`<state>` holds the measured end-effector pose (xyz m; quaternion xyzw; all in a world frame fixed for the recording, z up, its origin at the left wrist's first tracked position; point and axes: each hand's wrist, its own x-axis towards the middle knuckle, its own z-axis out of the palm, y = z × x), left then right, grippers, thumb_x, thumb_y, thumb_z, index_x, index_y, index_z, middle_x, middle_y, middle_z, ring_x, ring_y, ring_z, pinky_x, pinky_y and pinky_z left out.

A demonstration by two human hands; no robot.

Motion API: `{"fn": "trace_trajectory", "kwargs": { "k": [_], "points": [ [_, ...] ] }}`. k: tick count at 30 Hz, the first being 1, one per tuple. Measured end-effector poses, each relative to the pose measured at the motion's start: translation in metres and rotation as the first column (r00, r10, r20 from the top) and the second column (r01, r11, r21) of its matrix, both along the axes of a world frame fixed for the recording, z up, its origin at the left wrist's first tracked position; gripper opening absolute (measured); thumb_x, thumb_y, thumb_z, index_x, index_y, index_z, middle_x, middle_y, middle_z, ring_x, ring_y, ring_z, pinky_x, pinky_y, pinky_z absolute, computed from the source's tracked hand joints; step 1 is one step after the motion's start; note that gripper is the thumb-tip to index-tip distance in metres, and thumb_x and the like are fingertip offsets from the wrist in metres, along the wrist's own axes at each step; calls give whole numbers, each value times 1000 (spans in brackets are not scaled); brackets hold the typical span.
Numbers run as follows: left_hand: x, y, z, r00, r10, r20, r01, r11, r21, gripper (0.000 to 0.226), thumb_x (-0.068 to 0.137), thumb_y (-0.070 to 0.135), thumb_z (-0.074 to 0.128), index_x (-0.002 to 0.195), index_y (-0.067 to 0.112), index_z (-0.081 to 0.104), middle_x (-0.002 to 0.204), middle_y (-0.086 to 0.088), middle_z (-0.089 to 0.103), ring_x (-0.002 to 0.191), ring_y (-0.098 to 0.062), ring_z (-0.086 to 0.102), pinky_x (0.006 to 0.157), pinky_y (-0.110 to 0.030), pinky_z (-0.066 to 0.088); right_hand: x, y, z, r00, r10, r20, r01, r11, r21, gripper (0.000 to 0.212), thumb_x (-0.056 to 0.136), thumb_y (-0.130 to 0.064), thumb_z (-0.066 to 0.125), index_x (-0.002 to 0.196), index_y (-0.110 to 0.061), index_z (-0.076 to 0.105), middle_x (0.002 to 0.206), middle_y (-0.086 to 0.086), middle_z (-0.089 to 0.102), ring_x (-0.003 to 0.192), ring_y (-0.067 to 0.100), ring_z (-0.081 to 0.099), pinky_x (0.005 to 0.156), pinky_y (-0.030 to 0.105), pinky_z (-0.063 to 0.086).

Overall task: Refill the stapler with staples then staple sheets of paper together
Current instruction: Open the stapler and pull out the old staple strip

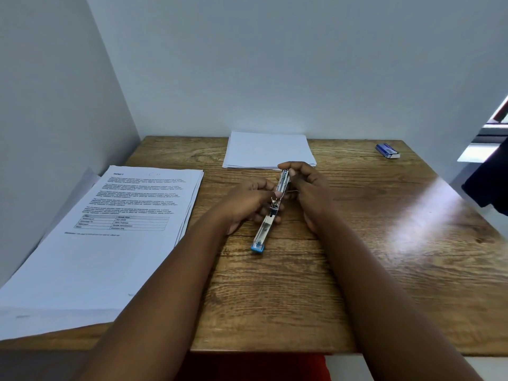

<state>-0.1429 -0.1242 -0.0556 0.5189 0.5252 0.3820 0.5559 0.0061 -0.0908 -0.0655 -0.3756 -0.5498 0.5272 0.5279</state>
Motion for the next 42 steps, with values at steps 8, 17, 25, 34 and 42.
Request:
{"fn": "trace_trajectory", "kwargs": {
  "k": [8,17,25,34,42],
  "points": [
    [0,-1,0,999,15,37,-16,1000,4,19,103,26,55,106,8,62,81,-12,71,59,-23,69,51,-25,53,1,2,-1,999,-4,49,5,1000,-12,26,102,-6,45,99,-15,69,86,4,59,68,11,54,55,21,48],
    [3,3,-6,982,188,17,-189,973,130,16,99,22,60,89,10,65,74,-12,69,52,-26,65,53,-33,55,-6,-1,3,992,-101,-69,85,974,-212,12,98,-10,55,107,-18,57,86,9,65,67,14,61,60,25,54],
    [7,-2,-6,856,444,-265,-226,782,581,11,91,23,68,88,12,66,75,-5,66,67,-20,62,61,-35,49,-19,-12,8,901,-70,-427,-129,899,-419,21,100,-21,52,87,-10,64,70,4,70,68,13,66,64,23,56],
    [23,-9,1,714,535,-451,-22,662,750,25,88,33,74,92,9,69,94,-5,57,75,-24,61,65,-40,52,-29,-16,6,875,-190,-444,-71,859,-508,25,101,-24,44,89,-15,64,83,4,69,76,16,66,72,30,51],
    [26,-12,4,734,521,-436,-25,661,750,22,81,28,79,89,11,69,89,5,46,68,-18,55,61,-41,52,-26,-18,10,862,-177,-476,-94,865,-492,26,96,-15,41,83,-14,63,79,2,68,69,14,66,67,27,50]
  ]
}}
